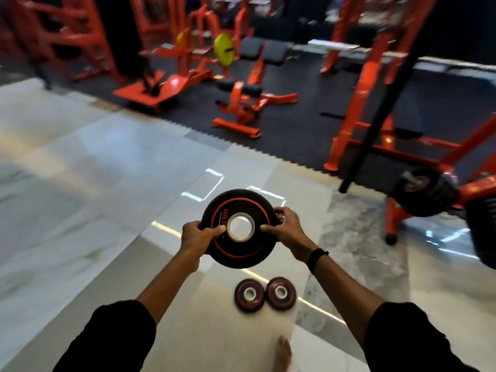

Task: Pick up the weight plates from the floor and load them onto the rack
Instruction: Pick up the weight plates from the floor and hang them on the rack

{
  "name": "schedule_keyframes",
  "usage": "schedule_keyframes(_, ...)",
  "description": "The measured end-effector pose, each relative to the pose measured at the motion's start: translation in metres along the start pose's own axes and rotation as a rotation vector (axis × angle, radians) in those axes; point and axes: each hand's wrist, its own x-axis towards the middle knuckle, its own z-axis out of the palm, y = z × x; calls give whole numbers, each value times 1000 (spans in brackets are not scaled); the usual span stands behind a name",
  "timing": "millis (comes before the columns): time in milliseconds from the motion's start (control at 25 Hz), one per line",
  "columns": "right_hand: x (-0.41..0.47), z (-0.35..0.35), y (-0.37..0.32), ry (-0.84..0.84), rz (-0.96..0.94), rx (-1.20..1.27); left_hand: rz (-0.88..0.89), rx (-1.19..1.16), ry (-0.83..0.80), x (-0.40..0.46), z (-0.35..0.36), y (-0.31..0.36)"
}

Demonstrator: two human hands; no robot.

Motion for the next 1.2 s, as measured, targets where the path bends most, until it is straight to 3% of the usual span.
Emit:
schedule_keyframes(200,-51,-134,-45,351,-104,61,248,82,-282,-13,135,73)
schedule_keyframes(400,-134,-277,-64,704,-245,130,460,84,-545,-79,302,128)
schedule_keyframes(720,-270,-499,-71,1043,-387,112,597,-66,-974,-223,575,168)
schedule_keyframes(920,-294,-601,-74,1096,-379,27,595,-133,-1099,-265,674,179)
schedule_keyframes(1200,-228,-725,-57,1196,-411,96,626,-96,-1205,-225,809,201)
